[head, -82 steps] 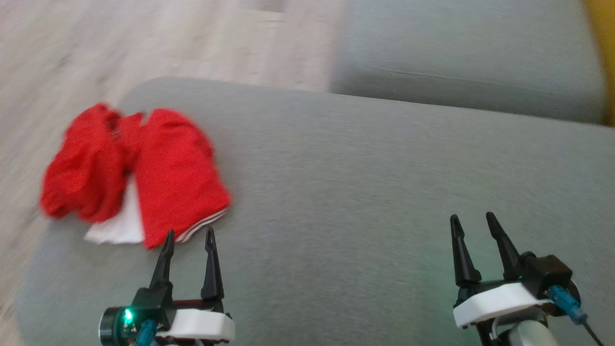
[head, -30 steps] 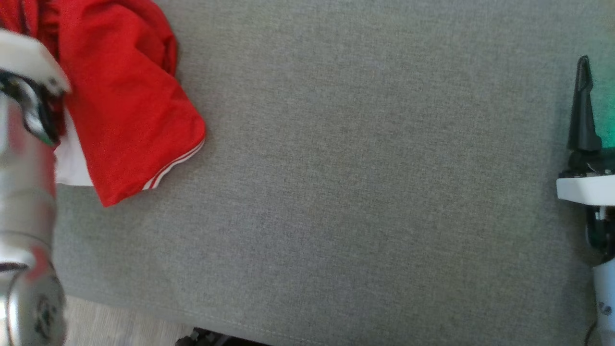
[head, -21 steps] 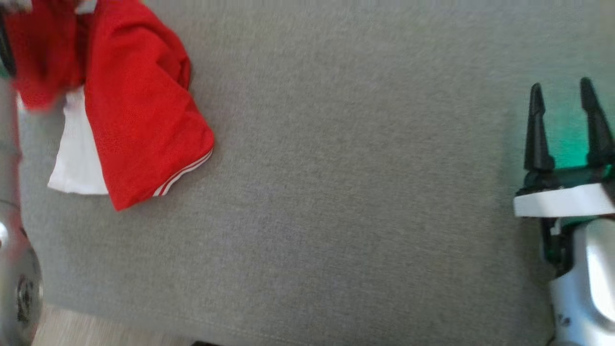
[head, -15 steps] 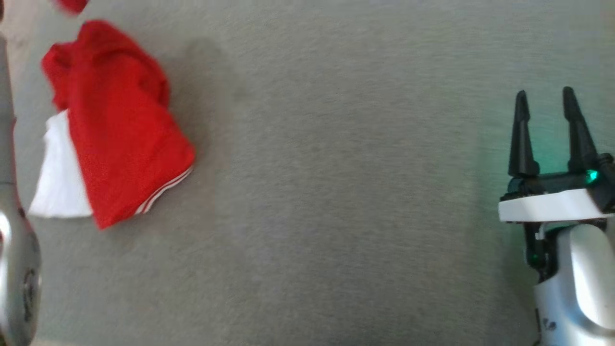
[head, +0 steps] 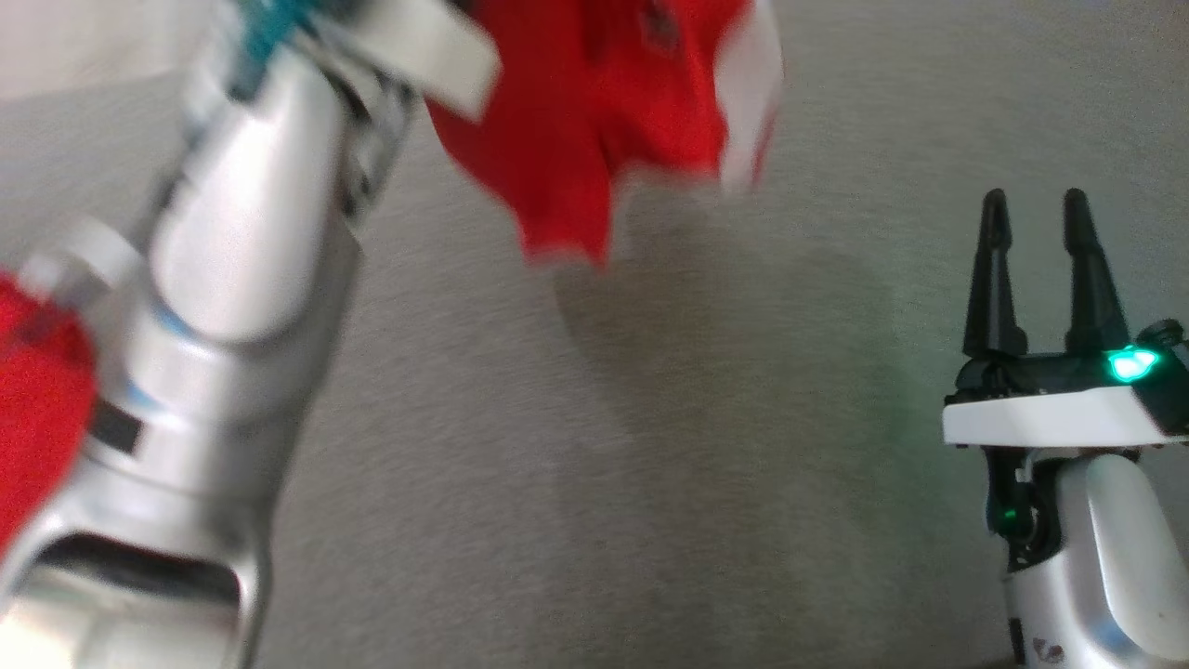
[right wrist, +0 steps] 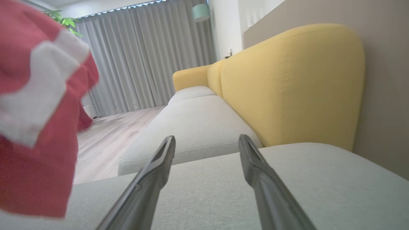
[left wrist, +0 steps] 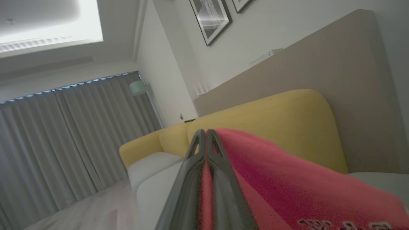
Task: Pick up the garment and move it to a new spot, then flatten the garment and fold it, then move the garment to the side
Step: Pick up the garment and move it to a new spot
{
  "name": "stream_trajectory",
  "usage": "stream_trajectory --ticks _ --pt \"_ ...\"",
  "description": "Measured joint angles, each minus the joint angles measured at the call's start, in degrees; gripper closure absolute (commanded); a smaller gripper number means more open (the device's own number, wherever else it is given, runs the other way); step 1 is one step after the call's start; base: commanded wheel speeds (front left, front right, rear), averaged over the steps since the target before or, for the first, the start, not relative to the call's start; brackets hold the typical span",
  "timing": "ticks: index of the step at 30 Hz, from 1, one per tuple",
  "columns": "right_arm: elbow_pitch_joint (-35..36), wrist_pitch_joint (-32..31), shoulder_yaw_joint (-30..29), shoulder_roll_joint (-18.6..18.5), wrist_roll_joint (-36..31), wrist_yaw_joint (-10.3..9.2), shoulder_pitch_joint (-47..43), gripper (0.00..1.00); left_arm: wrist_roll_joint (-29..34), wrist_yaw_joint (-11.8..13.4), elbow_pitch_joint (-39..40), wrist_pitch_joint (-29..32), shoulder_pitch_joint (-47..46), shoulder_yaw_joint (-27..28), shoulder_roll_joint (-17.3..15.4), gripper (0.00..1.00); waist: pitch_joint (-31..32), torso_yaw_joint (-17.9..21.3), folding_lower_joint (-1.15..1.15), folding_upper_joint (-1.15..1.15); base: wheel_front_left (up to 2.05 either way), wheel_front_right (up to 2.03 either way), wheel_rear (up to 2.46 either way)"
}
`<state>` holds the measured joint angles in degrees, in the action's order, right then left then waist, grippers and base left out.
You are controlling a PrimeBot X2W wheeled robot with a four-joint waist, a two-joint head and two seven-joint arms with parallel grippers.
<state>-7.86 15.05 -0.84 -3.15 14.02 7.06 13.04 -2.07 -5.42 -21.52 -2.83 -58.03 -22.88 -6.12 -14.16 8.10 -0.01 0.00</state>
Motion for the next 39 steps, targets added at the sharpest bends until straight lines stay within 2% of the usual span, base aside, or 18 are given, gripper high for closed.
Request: stream_trajectory --ticks 1,5,8,11,12,13,15,18,22,27,32,35,39 --pt "0.0 0.0 0.0 0.0 0.0 0.0 0.0 0.0 0.0 0.0 0.0 0.0 0.0 0.0 0.0 1.0 0.0 0.0 0.0 0.0 0.0 0.0 0.0" --pt "-0.16 0.0 0.31 0.16 2.08 0.0 -0.05 0.0 0.76 2.36 -4.88 -5.44 7.71 -2.38 0.76 1.0 0.44 5.07 0.0 0.0 0.0 0.0 0.0" --pt "-0.29 0.0 -0.15 0.16 2.94 0.0 -0.44 0.0 -1.24 2.38 -9.22 -8.29 16.34 -5.13 2.33 1.0 0.33 7.76 0.0 0.0 0.0 0.0 0.0" --pt "-0.49 0.0 -0.68 0.18 3.07 0.0 -1.68 0.0 -5.68 1.69 -13.02 -9.82 26.13 -7.62 3.88 1.0 -0.31 8.22 0.01 0.0 0.0 0.0 0.0" --pt "-0.71 0.0 -0.85 0.19 3.07 0.0 -2.0 0.0 -7.53 1.0 -13.89 -10.0 28.83 -8.68 3.97 0.81 -0.46 7.84 0.01 0.0 0.0 0.0 0.0" --pt "-0.87 0.0 -0.99 0.22 3.05 0.0 -2.15 0.0 -9.64 0.78 -14.35 -10.47 31.26 -9.21 3.92 0.0 -0.57 7.26 0.01 0.0 0.0 0.0 0.0" --pt "-1.21 0.0 -1.19 0.27 3.01 0.0 -2.18 0.0 -12.83 0.82 -13.48 -11.14 34.22 -11.58 3.31 0.0 -0.49 5.85 0.01 0.0 0.0 0.0 0.0" --pt "-2.01 0.0 -1.2 0.37 1.81 0.0 -2.68 0.0 -13.74 4.12 -7.33 -11.46 36.27 -13.44 3.32 0.0 0.4 3.21 0.01 0.0 0.0 0.0 0.0" --pt "-3.43 -0.01 -0.81 0.48 0.54 0.0 -6.63 0.0 -15.26 9.46 5.37 -11.62 41.95 -8.06 3.49 0.0 2.96 -0.39 0.01 0.0 0.0 0.0 0.0" --pt "-3.91 -0.01 -1.24 0.56 -0.71 0.0 -12.04 0.0 -16.1 12.54 15.39 -11.62 55.17 1.53 3.33 0.0 7.78 -4.6 0.0 0.0 0.0 0.0 0.0" --pt "-3.88 -0.13 -0.48 0.57 -2.55 0.0 -15.86 0.0 -11.39 13.03 19.42 -11.62 61.18 8.75 3.15 0.0 11.94 -8.65 0.0 0.0 0.0 0.0 0.0" --pt "-4.03 -0.18 1.09 0.59 -3.63 0.0 -18.05 0.0 -7.42 12.44 21.02 -11.63 63.5 9.85 3.15 0.0 14.22 -10.32 0.0 0.0 0.0 0.0 0.0" --pt "-4.42 -0.19 2.64 0.65 -3.6 0.0 -21.47 0.0 -5.31 11.88 20.63 -11.65 67.76 9.6 3.12 0.0 16.87 -11.63 0.0 0.0 0.0 0.0 0.0"
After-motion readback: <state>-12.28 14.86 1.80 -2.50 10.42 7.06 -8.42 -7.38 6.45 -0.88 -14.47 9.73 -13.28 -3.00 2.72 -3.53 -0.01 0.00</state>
